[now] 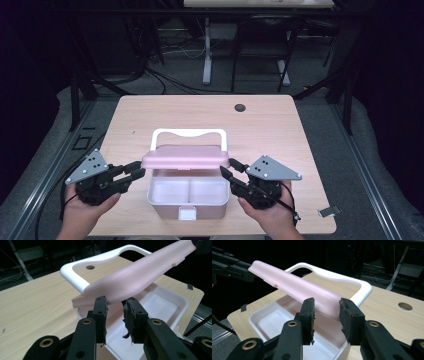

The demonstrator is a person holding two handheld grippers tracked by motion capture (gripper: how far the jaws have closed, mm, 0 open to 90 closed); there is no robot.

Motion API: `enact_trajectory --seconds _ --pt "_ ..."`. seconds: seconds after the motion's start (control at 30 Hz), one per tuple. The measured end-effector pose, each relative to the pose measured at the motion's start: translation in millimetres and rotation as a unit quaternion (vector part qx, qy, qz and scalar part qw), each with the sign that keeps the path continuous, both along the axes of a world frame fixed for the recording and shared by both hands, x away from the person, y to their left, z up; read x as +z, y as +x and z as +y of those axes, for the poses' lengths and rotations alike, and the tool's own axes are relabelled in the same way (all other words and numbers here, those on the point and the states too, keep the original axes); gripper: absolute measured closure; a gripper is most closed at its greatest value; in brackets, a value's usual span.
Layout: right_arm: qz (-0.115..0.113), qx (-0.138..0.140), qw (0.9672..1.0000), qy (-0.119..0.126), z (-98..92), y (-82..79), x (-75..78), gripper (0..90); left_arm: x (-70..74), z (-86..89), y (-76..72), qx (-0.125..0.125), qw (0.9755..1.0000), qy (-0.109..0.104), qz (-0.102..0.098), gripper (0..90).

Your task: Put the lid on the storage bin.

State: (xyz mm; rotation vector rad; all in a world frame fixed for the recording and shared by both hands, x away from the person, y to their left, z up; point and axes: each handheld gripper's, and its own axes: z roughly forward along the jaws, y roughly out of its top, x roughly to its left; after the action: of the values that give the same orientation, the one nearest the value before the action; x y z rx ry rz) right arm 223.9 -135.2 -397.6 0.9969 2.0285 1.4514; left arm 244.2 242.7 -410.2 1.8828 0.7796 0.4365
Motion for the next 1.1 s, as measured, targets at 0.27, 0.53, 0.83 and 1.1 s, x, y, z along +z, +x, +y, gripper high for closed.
enact_trajectory --seconds 0.27,0.53,0.83,1.1 --pt "0.01 0.004 0.9999 0.005 -1.9 -6.0 -4.8 64.9 -13.3 1.3 -7.6 -0.002 1.0 0.001 0.008 71.3" --pt "0.015 0.002 0.9999 0.001 -3.8 -3.6 -6.5 65.1 -26.3 1.6 -16.5 -0.017 0.9993 0.021 0.026 68.2" --pt "0.016 -0.004 0.9999 0.003 -5.1 -1.7 -5.7 65.1 -30.0 6.8 -25.3 -0.027 0.9984 0.034 0.037 60.3" --pt "0.017 -0.002 0.9998 0.005 -4.5 0.0 -5.4 65.1 -24.8 13.0 -24.3 -0.017 0.9992 0.019 0.03 58.0"
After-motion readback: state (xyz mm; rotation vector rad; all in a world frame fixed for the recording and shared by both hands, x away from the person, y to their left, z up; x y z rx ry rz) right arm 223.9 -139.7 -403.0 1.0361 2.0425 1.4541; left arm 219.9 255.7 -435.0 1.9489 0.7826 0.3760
